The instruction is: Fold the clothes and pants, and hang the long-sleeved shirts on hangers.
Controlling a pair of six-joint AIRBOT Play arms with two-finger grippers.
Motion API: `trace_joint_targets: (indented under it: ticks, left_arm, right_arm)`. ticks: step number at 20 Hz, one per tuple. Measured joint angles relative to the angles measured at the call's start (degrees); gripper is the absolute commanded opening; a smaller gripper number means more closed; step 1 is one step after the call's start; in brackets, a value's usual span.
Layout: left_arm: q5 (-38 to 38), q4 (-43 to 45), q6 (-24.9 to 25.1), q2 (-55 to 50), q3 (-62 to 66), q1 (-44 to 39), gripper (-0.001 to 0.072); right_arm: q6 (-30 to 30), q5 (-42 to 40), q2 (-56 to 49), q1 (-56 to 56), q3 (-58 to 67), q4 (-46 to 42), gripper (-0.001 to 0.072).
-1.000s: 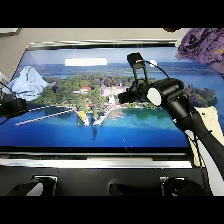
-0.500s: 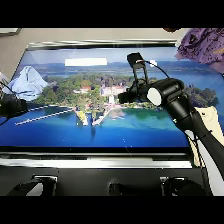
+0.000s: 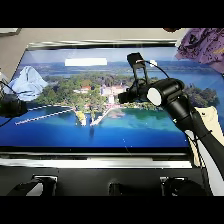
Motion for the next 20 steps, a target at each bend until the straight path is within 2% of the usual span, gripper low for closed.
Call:
trace_joint_targets:
  ticks: [4,5,6,7,10,14,20]
  left_arm:
    - [0.00,0.00,-0.31,0.00,0.00,0.00,0.0022]
    - [0.00,-0.07,-1.31,0.00,0.00,0.00,0.0131]
    - [0.02,-0.13,-2.29,0.00,0.00,0.00,0.0549]
    - [0.13,-0.22,-3.34,0.00,0.00,0.00,0.0720]
    - [2.40,0.79,-8.66,-0.26,0.02,0.02,0.0720]
    - [11.30,6.01,-15.43,-3.87,2.49,2.60,0.0720]
    - [21.07,8.31,-18.49,-24.04,12.87,9.62,0.0720]
  right_arm:
    - [0.00,-0.02,0.00,0.00,0.00,0.00,0.0031]
    - [0.00,-0.02,0.00,0.00,0.00,0.00,0.0031]
    - [0.00,0.00,0.00,0.00,0.00,0.00,0.0031]
    - [0.00,-0.02,0.00,0.00,0.00,0.02,0.0031]
    - [0.00,-0.02,0.00,0.00,0.00,0.17,0.0031]
    - [0.00,-0.02,0.00,0.00,0.00,0.17,0.0031]
    - [0.02,-0.02,0.00,0.00,0.00,0.15,0.0031]
